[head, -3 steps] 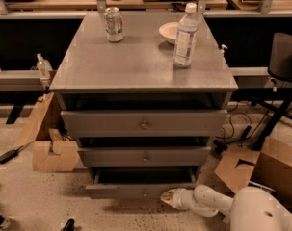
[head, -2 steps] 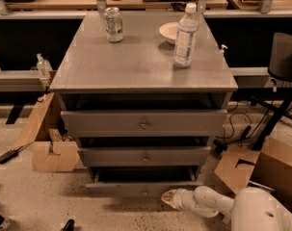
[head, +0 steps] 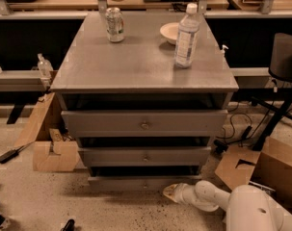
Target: Close bottom drawer
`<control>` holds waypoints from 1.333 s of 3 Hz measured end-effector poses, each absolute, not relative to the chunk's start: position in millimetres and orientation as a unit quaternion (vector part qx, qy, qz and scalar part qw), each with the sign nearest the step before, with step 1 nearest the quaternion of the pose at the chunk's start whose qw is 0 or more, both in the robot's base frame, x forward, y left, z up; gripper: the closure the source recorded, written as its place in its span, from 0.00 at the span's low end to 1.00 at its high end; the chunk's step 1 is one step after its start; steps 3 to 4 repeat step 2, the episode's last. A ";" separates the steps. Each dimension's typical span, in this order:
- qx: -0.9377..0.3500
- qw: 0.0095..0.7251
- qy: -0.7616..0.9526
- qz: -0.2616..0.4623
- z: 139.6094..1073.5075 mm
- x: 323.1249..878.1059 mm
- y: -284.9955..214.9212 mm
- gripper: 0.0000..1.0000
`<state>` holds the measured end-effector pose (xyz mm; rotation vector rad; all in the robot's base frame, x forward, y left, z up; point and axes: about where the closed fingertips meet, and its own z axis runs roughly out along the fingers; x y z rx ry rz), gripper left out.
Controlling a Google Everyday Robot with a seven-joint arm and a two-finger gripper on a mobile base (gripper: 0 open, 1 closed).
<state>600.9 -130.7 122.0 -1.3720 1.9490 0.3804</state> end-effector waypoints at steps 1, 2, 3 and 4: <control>-0.525 0.356 0.760 0.138 121.9 637.0 -140.7 1.00; -0.525 0.356 0.760 0.138 121.9 637.0 -140.7 1.00; -0.525 0.356 0.760 0.138 121.9 637.0 -140.7 1.00; -0.525 0.356 0.760 0.138 121.9 637.0 -140.7 1.00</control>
Offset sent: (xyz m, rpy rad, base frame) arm 0.2276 -0.0648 0.0146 -0.0836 -0.0566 -0.1327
